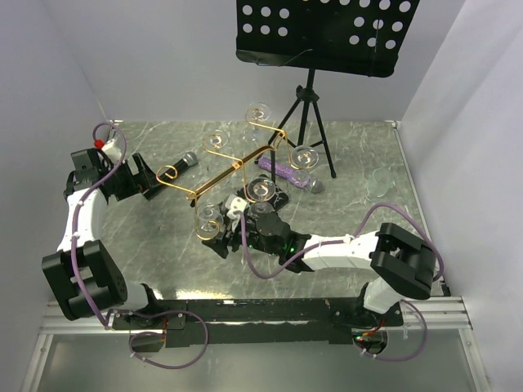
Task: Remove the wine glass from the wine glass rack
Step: Pick up the wine glass from the wine rack.
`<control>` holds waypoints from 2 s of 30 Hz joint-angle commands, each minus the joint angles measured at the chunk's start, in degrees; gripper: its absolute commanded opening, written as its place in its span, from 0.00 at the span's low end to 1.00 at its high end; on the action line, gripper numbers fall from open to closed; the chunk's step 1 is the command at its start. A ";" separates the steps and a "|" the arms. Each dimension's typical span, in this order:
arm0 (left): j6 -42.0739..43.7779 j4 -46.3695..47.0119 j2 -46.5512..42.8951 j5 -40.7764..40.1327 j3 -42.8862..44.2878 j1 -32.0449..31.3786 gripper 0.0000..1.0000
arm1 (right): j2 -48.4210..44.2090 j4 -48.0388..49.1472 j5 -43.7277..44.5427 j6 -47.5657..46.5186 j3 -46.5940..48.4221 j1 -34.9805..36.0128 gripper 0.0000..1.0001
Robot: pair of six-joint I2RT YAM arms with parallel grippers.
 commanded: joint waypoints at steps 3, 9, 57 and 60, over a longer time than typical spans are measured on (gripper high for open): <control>-0.21 1.66 -0.52 1.31 0.72 -0.39 1.00 | -0.93 4.39 5.15 5.03 2.70 -0.04 0.00; -0.21 2.02 -0.26 1.40 0.71 -0.47 1.00 | -2.60 6.76 2.08 1.52 -0.46 0.22 0.00; 24.75 3.94 -16.87 -2.05 17.05 -1.61 1.00 | -50.07 -63.53 -5.05 -24.86 6.01 -4.95 0.00; 25.63 5.88 -15.47 1.56 22.84 -4.06 1.00 | -43.93 -68.46 -10.64 -22.14 16.03 -13.02 0.00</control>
